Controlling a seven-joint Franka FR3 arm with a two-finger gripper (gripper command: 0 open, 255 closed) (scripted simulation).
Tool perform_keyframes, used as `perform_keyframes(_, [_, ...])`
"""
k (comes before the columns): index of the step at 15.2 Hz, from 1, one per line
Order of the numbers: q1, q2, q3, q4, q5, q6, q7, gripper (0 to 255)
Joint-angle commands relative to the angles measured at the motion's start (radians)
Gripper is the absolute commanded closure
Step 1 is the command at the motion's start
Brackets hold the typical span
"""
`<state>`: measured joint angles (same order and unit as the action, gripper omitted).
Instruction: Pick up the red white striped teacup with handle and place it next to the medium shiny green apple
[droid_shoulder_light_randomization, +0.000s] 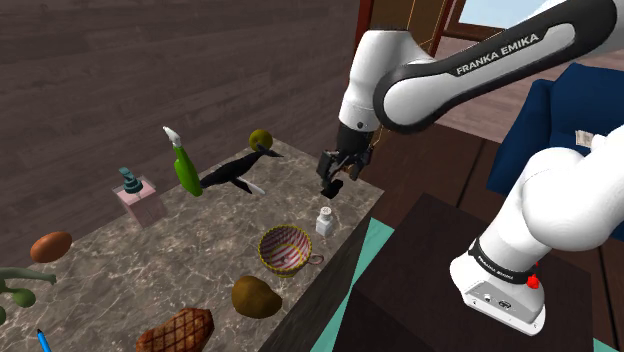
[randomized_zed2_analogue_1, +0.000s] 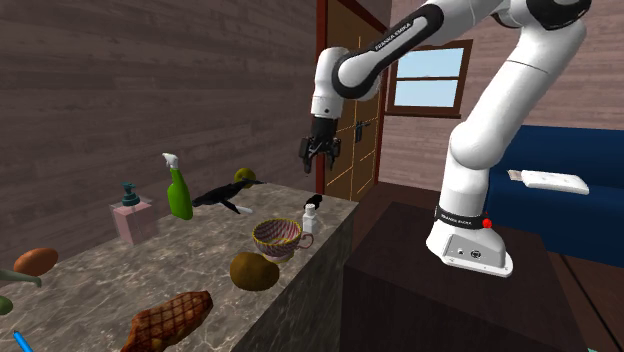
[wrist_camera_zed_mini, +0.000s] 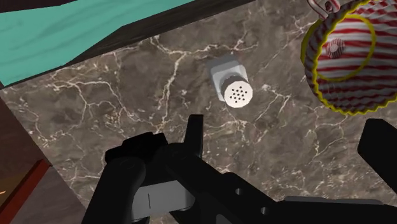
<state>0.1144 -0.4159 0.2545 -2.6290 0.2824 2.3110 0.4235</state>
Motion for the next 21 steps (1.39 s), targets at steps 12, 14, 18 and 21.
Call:
perform_keyframes(12, [0.023, 0.465, 0.150, 0.093, -0.142, 0.388, 0.269, 0])
perform_keyframes(14, [0.026, 0.497, 0.147, 0.095, -0.163, 0.418, 0.284, 0])
perform_keyframes(18, [0.036, 0.555, 0.135, 0.100, -0.206, 0.468, 0.314, 0])
perform_keyframes(21, [0.036, 0.555, 0.135, 0.100, -0.205, 0.468, 0.314, 0])
